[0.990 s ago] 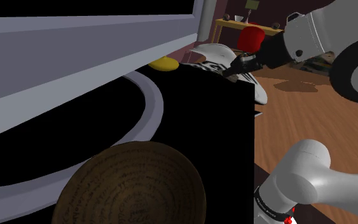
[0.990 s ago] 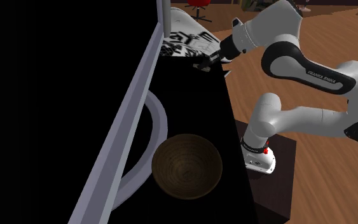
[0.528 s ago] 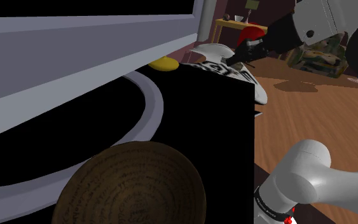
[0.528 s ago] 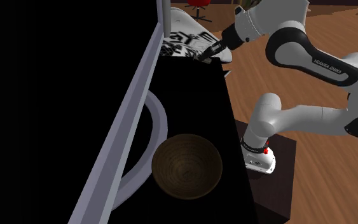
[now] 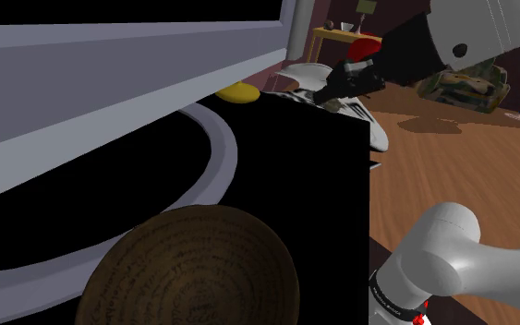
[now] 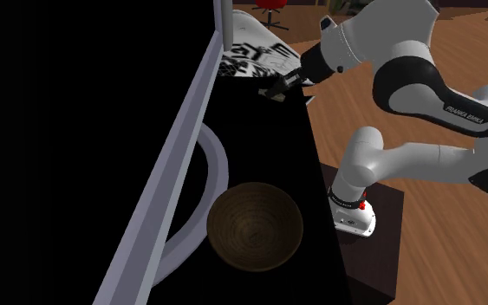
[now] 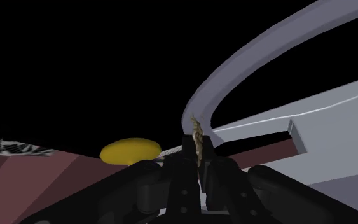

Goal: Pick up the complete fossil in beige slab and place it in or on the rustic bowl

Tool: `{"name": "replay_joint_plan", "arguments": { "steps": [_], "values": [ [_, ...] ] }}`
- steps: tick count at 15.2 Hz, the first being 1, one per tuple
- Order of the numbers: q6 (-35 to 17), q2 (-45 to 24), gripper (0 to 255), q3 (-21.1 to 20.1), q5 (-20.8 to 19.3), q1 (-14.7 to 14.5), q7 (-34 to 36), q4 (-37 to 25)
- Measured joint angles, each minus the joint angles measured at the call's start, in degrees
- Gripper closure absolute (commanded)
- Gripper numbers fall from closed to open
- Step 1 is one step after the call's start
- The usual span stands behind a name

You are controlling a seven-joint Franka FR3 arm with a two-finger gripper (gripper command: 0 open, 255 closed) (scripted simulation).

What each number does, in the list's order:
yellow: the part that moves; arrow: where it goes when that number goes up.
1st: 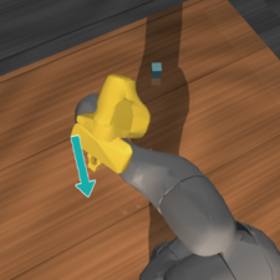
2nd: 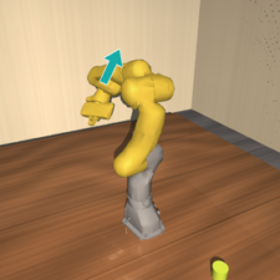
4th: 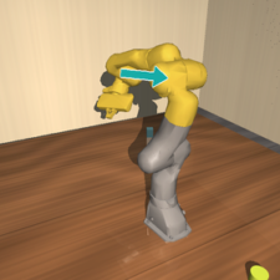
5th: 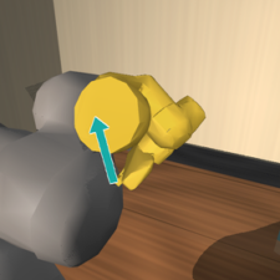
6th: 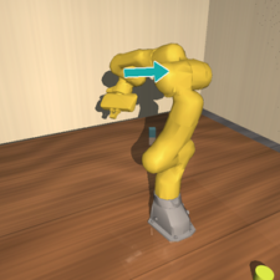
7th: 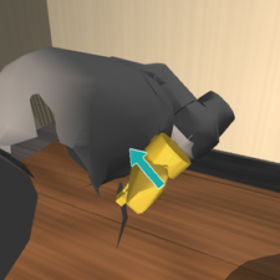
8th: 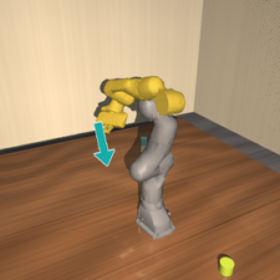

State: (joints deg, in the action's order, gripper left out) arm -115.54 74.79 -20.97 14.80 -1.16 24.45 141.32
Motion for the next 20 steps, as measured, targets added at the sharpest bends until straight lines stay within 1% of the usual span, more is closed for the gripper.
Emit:
{"name": "replay_joint_plan", "arguments": {
  "steps": [4,5,9,12,16,18,20],
  "values": [
    [1.75,-0.24,255,-6.09,2.39,-0.05,5.18,-3.19],
    [1.9,-0.7,255,-8.08,3.17,0.17,6.73,-4.27],
    [3.22,-1.79,255,-13.45,5.1,1.06,11.29,-8.24],
    [4.4,-3.18,255,-16.99,6.15,2.34,14.38,-12.2],
    [6.11,-5.11,255,-22.6,7.7,4.79,19.22,-18.45],
    [6.9,-6.76,255,-25.29,8.2,6.91,21.36,-22.51],
    [7.46,-7.43,255,-27.91,8.85,8.37,23.48,-25.26]
  ]
}}
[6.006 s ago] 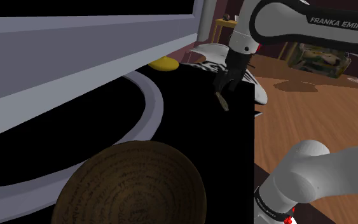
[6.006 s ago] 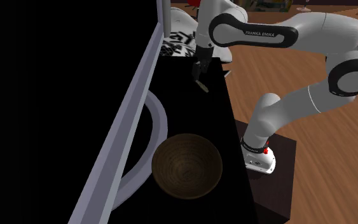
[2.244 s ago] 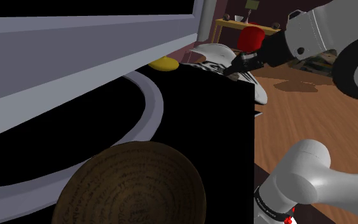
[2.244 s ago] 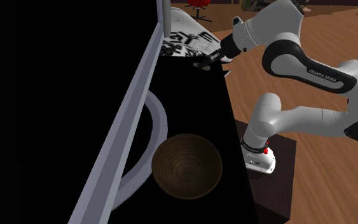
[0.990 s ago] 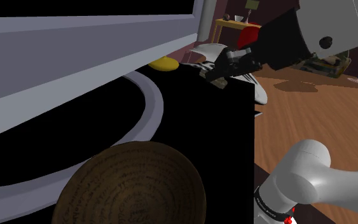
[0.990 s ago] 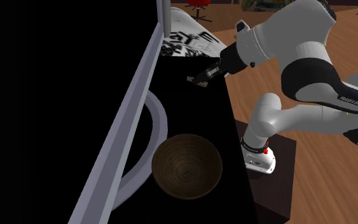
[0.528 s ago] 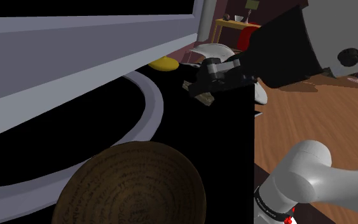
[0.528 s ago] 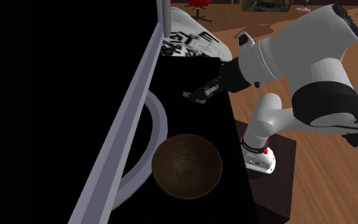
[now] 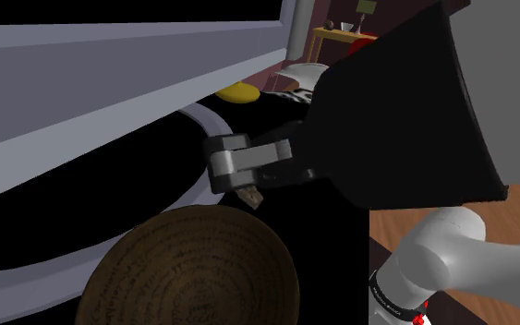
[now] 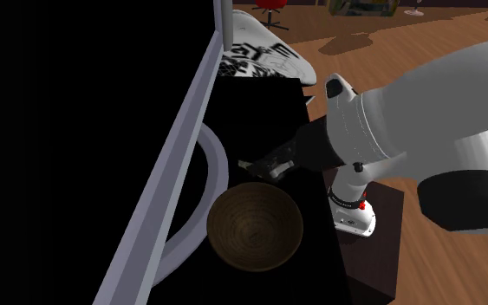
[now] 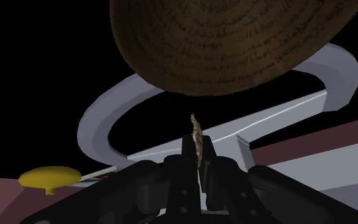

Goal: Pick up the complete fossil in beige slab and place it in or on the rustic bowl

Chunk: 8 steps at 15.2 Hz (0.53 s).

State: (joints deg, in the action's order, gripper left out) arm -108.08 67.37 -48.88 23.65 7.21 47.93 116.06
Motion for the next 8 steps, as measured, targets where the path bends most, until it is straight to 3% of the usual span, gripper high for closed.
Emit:
{"name": "replay_joint_plan", "arguments": {
  "steps": [4,8],
  "values": [
    [2.07,-1.98,255,-4.66,0.69,3.97,3.91,-7.52],
    [0.93,-0.94,255,-6.38,1.69,3.69,5.06,-6.08]
  ]
}}
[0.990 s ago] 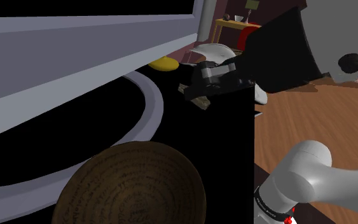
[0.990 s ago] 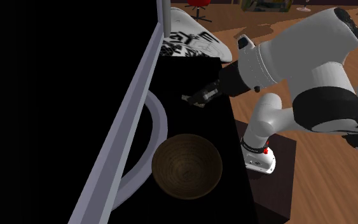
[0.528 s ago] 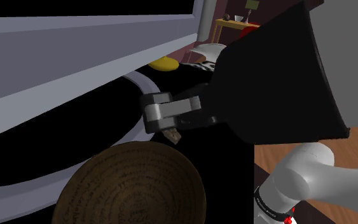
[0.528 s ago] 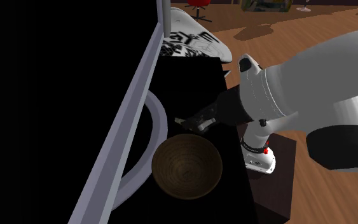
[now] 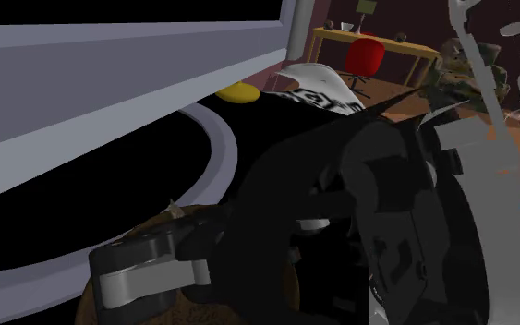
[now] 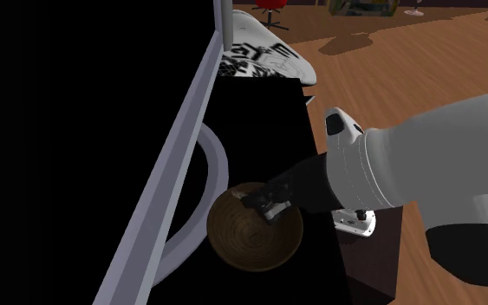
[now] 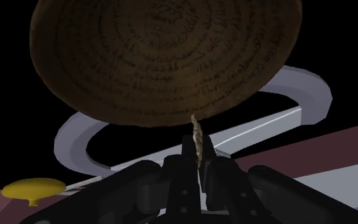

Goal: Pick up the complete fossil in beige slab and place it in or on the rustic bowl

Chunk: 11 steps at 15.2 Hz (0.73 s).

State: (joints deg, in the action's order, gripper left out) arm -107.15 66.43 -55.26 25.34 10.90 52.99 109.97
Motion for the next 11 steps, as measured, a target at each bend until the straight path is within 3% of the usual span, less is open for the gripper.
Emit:
{"name": "replay_joint_plan", "arguments": {
  "steps": [11],
  "values": [
    [-4.08,2.77,255,-2.48,2.17,-2.07,0.82,6.44]
  ]
}}
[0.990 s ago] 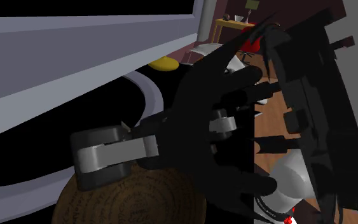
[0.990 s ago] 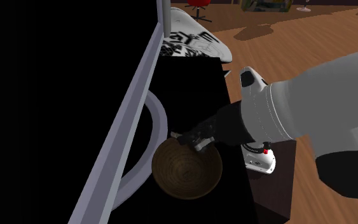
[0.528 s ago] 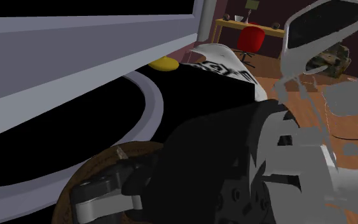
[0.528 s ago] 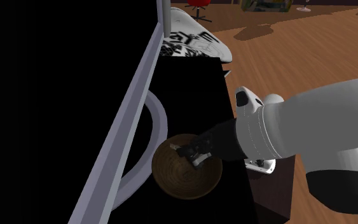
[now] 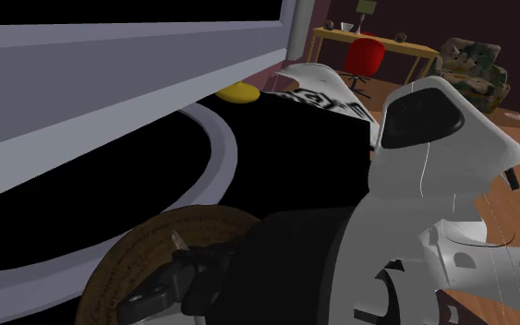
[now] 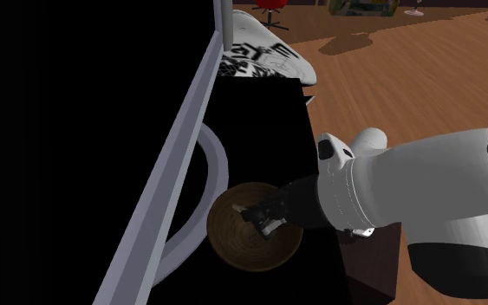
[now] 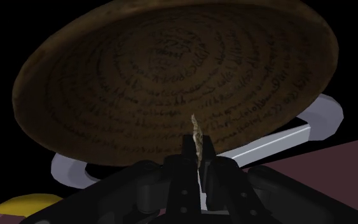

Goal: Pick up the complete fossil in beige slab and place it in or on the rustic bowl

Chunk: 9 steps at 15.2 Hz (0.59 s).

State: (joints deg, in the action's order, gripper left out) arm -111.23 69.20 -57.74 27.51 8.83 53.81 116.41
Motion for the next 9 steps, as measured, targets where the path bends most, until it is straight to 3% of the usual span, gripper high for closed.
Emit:
{"name": "replay_joint_plan", "arguments": {
  "steps": [3,4,9],
  "values": [
    [-0.01,0.01,255,-0.02,0.01,0.0,0.01,0.01],
    [-0.01,0.01,0,-0.02,0.01,0.0,0.01,0.01],
    [-0.01,0.01,0,-0.02,0.01,0.0,0.01,0.01]
  ]
}}
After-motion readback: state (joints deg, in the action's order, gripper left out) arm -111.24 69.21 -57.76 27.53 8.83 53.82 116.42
